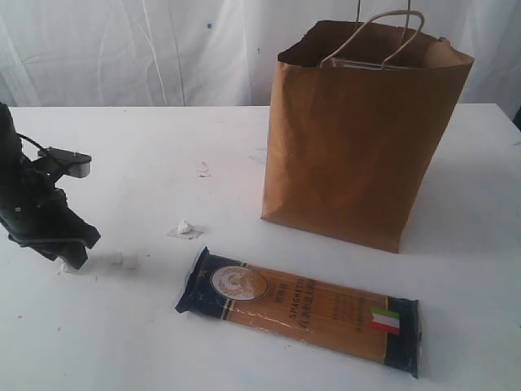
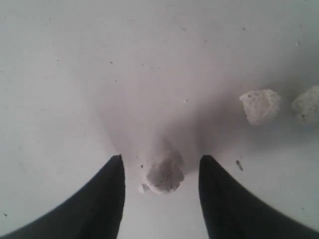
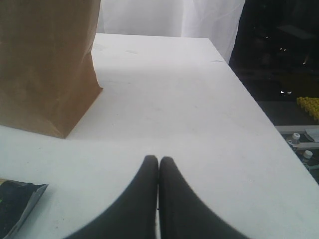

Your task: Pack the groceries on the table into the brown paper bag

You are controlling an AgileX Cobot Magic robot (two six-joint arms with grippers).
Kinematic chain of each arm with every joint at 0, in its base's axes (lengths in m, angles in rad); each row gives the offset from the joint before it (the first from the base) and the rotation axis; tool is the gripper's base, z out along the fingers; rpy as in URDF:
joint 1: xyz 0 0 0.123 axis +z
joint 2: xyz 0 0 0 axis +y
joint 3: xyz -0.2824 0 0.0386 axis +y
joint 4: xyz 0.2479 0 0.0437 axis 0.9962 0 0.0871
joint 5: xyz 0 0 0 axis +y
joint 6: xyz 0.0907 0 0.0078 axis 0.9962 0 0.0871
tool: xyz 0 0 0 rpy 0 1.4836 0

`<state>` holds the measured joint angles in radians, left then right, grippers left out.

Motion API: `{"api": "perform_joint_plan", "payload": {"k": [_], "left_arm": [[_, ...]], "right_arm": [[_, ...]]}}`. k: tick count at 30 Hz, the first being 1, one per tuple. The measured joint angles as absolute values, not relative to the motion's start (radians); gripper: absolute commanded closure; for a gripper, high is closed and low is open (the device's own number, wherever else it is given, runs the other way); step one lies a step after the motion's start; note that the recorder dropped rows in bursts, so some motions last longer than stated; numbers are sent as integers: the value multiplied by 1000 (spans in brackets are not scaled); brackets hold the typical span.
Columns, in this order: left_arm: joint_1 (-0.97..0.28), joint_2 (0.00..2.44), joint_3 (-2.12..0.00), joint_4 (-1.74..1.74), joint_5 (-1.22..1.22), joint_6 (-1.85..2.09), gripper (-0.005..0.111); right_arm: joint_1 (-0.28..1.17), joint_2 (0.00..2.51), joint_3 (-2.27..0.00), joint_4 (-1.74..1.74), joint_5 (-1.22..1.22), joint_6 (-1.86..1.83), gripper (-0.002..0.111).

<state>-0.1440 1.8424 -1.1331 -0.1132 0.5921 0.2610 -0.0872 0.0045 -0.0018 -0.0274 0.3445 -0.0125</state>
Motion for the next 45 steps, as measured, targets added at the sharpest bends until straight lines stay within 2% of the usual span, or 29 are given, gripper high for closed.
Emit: {"api": "perform_joint_plan", "payload": {"k": [3, 4, 8, 14, 24, 27, 35, 37, 42, 45], "left_arm": [[-144, 1859, -1133, -115, 576, 261, 59], [-144, 1861, -1133, -115, 566, 261, 66], [-144, 1861, -1133, -115, 560, 261, 107], [-144, 1862, -1162, -115, 624, 263, 107], [-142, 1795, -1318, -274, 943, 307, 107], [-142, 1730, -1318, -448, 1003, 420, 107], [-166, 1585, -1342, -1213, 1044, 890, 107], [-204, 1579, -1372, -1320, 1006, 973, 107], [-510, 1596, -1506, -1262, 500, 1156, 107], [-613, 1633, -1541, -1242, 275, 1296, 107]], "right_arm": [[-87, 4, -2, -27, 345, -12, 108], [-87, 4, -2, -27, 345, -12, 108], [-87, 4, -2, -27, 345, -12, 108], [-87, 4, -2, -27, 345, -12, 108], [-87, 4, -2, -27, 345, -12, 108], [-87, 4, -2, -27, 345, -12, 108], [-87, 4, -2, -27, 345, -12, 108], [-87, 4, -2, -27, 345, -12, 108], [-87, 4, -2, -27, 345, -12, 108], [-87, 4, -2, -27, 345, -12, 108]]}}
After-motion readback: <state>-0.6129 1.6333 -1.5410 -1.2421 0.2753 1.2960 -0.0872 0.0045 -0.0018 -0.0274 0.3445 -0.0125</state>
